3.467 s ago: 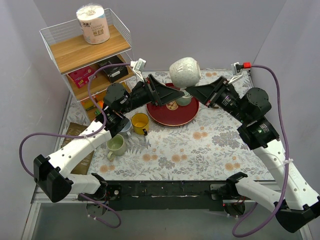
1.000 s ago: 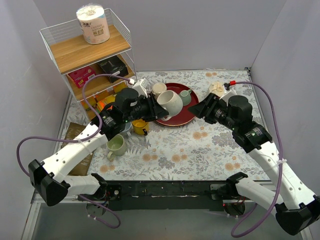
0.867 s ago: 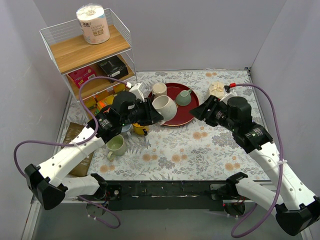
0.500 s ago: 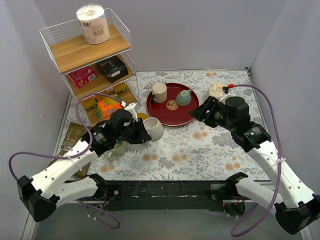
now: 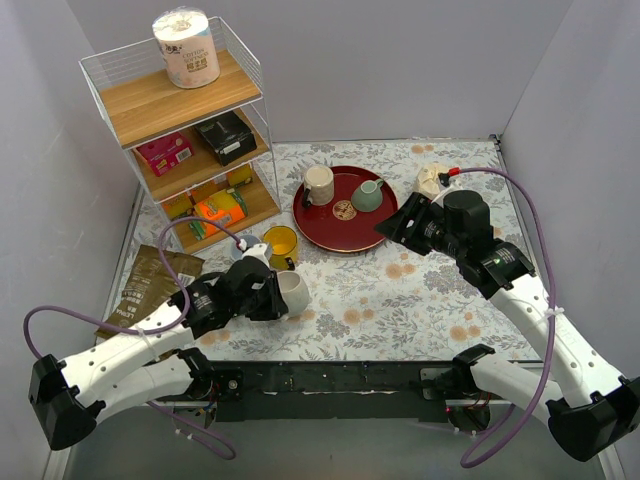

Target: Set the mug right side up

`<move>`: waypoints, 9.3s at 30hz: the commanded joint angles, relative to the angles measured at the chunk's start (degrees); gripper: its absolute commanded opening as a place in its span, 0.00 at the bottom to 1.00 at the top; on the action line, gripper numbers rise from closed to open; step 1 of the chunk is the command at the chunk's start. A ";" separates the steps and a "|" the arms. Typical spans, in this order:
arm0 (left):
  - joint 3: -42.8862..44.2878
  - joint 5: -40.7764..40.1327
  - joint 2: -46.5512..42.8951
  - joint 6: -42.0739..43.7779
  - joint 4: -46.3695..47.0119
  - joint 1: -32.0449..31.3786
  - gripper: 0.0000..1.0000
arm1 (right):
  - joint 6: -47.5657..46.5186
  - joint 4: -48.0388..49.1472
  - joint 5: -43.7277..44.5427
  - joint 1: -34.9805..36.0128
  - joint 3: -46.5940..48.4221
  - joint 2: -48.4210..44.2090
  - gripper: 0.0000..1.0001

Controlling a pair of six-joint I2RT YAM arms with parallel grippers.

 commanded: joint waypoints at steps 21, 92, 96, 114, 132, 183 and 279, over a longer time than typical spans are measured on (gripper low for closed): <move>-13.57 -25.87 8.73 -19.97 12.69 -16.82 0.06 | -0.39 1.77 -0.13 -0.74 -0.99 -0.69 0.65; 27.21 -47.32 -8.23 -9.42 -11.21 -21.21 0.98 | 8.38 -2.72 42.33 15.17 63.70 82.01 0.62; 27.21 -47.49 -9.98 -11.01 -12.61 -21.21 0.98 | 8.39 -1.22 43.20 15.00 63.96 82.54 0.61; 25.89 -46.53 -12.01 -12.51 -12.53 -21.22 0.98 | 5.24 -0.96 46.45 14.20 61.68 80.87 0.46; 25.19 -45.82 -11.48 -12.16 -10.77 -21.21 0.98 | -11.02 4.05 43.74 12.89 61.42 81.75 0.06; 35.73 25.46 25.52 -0.03 50.22 -1.00 0.98 | -9.36 22.78 3.92 -0.56 21.95 0.72 0.01; 45.23 1.20 33.70 -7.49 30.00 -0.03 0.00 | 20.79 34.08 7.52 -0.30 -19.18 -15.10 0.80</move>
